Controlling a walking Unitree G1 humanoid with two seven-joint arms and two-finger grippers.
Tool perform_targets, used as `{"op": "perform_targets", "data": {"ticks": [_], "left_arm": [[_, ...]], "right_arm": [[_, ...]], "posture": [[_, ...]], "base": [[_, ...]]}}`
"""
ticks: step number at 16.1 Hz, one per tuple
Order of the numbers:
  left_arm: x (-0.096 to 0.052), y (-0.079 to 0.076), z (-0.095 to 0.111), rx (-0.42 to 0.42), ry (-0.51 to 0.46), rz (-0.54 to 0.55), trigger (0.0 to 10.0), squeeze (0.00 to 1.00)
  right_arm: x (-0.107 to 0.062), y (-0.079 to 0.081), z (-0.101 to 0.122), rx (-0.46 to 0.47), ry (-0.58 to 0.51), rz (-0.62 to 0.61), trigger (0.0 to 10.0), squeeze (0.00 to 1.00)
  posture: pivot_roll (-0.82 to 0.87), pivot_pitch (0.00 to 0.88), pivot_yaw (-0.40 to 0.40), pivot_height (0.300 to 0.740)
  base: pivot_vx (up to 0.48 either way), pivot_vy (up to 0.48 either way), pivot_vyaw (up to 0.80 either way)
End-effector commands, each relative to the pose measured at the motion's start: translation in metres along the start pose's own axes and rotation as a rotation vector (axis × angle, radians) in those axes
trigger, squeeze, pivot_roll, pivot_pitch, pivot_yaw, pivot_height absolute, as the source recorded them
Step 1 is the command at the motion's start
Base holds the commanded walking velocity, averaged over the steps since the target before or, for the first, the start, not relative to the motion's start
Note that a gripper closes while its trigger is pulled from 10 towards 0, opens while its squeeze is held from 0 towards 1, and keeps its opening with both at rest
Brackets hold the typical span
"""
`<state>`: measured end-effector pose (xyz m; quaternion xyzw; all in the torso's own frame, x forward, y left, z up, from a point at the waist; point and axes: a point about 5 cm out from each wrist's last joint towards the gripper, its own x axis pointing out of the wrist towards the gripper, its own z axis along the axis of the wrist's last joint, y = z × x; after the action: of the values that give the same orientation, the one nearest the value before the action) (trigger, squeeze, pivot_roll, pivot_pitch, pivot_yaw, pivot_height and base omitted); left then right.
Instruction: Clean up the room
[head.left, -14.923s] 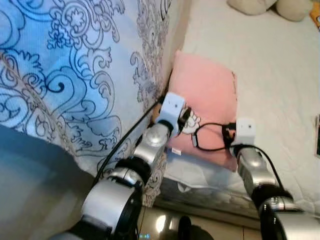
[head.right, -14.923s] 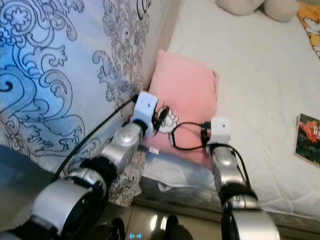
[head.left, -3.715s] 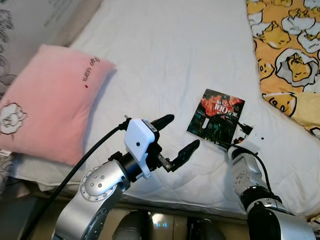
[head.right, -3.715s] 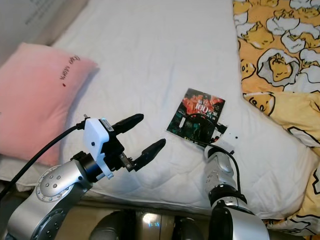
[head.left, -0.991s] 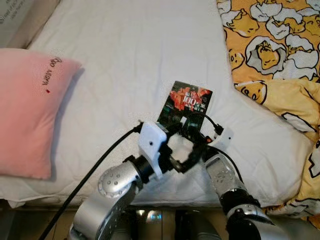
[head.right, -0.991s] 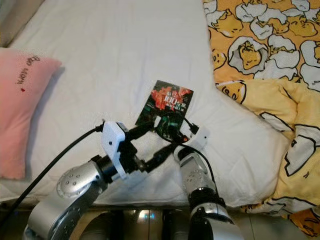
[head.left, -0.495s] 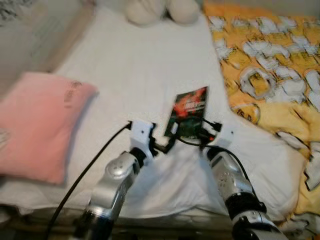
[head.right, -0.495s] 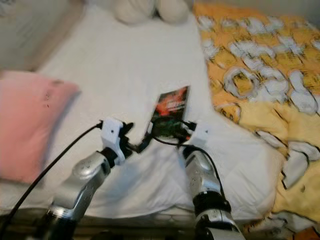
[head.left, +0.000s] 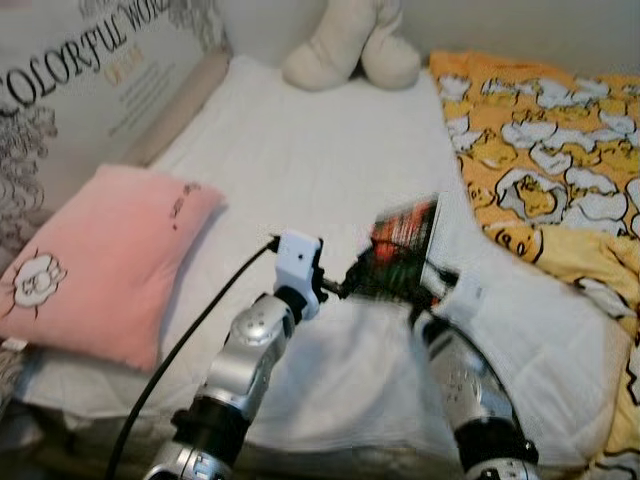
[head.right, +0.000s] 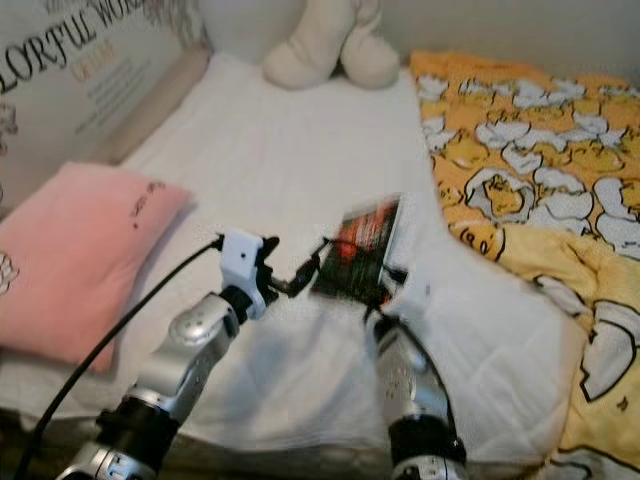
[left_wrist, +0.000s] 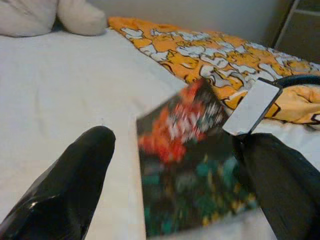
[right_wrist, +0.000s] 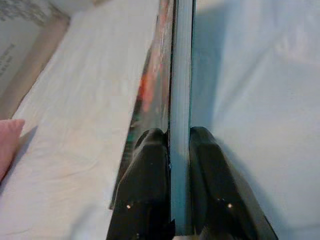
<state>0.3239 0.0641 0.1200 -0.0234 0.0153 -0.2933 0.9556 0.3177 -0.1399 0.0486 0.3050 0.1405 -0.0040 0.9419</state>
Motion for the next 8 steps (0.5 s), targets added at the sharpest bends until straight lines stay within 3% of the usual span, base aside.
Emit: {"op": "perform_targets", "data": {"ticks": [1, 2, 3, 5, 6, 8], "left_arm": [[-0.0049, 0.0134, 0.0027, 0.027, -0.015, 0.049, 10.0, 0.0], [-0.0064, 0.0139, 0.0028, 0.038, -0.014, 0.036, 10.0, 0.0], [-0.0073, 0.0146, 0.0028, 0.045, -0.014, 0.03, 10.0, 0.0], [-0.0098, 0.0176, 0.0029, 0.061, -0.012, 0.02, 10.0, 0.0], [-0.0098, 0.0206, 0.0042, 0.069, -0.013, 0.024, 10.0, 0.0], [-0.009, 0.0221, 0.0061, 0.077, -0.017, 0.028, 10.0, 0.0]], "right_arm": [[-0.0008, -0.0044, -0.0107, 0.054, 0.047, 0.008, 0.0, 0.0], [-0.0011, -0.008, -0.0147, 0.068, 0.07, -0.009, 0.0, 0.0], [-0.0012, -0.0082, -0.0144, 0.071, 0.069, -0.012, 0.0, 1.0], [-0.0003, -0.0061, -0.0092, 0.035, 0.062, -0.004, 0.0, 1.0], [0.0016, -0.0094, -0.0099, 0.046, 0.089, -0.018, 10.0, 1.0], [0.0036, -0.0137, -0.0098, 0.07, 0.1, -0.045, 10.0, 1.0]], "posture": [[0.13, 0.0, 0.038, 0.74], [0.14, 0.0, 0.047, 0.74], [0.14, 0.0, 0.048, 0.74], [0.15, 0.0, 0.053, 0.74], [0.15, 0.0, 0.054, 0.74], [0.16, 0.0, 0.054, 0.74]], "base": [[0.0, 0.0, 0.0], [0.0, 0.0, 0.0], [0.0, 0.0, 0.0], [0.0, 0.0, 0.0], [0.0, 0.0, 0.0], [0.0, 0.0, 0.0]]}}
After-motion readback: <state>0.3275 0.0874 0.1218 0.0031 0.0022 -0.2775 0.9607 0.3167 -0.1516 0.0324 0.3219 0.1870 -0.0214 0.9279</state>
